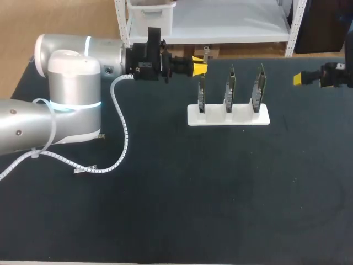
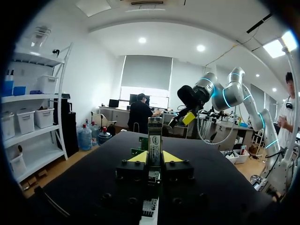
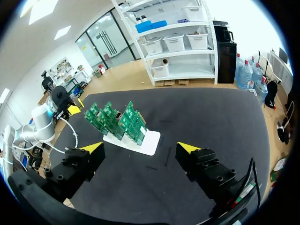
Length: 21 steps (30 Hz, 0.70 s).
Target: Pick up the optical module with the left hand, and insert it into the network port with the right hand.
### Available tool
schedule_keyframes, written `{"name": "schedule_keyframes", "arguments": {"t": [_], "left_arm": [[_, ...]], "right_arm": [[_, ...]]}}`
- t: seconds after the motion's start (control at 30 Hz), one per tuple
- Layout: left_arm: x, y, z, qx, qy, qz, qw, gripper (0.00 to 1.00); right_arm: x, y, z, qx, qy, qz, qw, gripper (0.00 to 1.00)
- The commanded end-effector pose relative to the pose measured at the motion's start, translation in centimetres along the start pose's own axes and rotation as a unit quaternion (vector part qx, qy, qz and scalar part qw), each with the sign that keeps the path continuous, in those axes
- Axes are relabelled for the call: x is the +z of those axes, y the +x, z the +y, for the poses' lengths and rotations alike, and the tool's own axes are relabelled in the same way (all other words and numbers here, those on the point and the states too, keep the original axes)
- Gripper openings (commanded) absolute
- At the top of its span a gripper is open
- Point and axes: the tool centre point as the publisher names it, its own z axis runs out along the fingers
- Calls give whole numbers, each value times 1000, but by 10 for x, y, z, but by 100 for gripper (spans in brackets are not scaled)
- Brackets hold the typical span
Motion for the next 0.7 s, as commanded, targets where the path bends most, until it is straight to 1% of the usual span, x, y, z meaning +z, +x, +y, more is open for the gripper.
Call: {"name": "schedule_keyframes", "arguments": {"t": [0.03, 0.07, 0.1, 0.13, 0.2, 0.23, 0.3, 0.33, 0.37, 0.43, 0.47, 0.5, 0.57, 0.6, 0.63, 0.67, 0.7], "left_arm": [[0, 0, -1, 0, -2, -1, 1000, 0], [0, 0, -1, 0, -2, -1, 1000, 0], [0, 0, -1, 0, -2, -1, 1000, 0], [0, 0, -1, 0, -2, -1, 1000, 0], [0, 0, -1, 0, -2, -1, 1000, 0], [0, 0, -1, 0, -2, -1, 1000, 0], [0, 0, -1, 0, -2, -1, 1000, 0], [0, 0, -1, 0, -2, -1, 1000, 0], [0, 0, -1, 0, -2, -1, 1000, 0], [0, 0, -1, 0, -2, -1, 1000, 0], [0, 0, -1, 0, -2, -1, 1000, 0], [0, 0, -1, 0, -2, -1, 1000, 0], [0, 0, -1, 0, -2, -1, 1000, 0], [0, 0, -1, 0, -2, -1, 1000, 0], [0, 0, -1, 0, -2, -1, 1000, 0], [0, 0, -1, 0, -2, -1, 1000, 0], [0, 0, -1, 0, -2, -1, 1000, 0]], "right_arm": [[2, -19, -2, -41, -77, 1, 996, 100], [3, -24, -1, -63, -90, 6, 994, 100], [5, -29, 1, -83, -98, 22, 991, 100], [9, -35, 3, -90, -130, 37, 987, 100], [15, -46, 9, -130, -153, 48, 978, 100], [19, -52, 14, -146, -183, 58, 970, 100], [25, -63, 25, -189, -218, 64, 955, 100], [28, -67, 30, -211, -244, 69, 944, 100], [31, -71, 36, -227, -255, 71, 937, 100], [42, -80, 49, -263, -281, 80, 919, 100], [44, -82, 53, -270, -284, 79, 917, 100], [49, -86, 61, -287, -300, 85, 906, 100], [56, -89, 70, -303, -305, 87, 899, 100], [62, -91, 77, -317, -321, 92, 888, 100], [66, -92, 82, -323, -325, 92, 884, 100], [70, -92, 87, -329, -343, 96, 875, 100], [74, -93, 92, -337, -350, 98, 868, 100]]}}
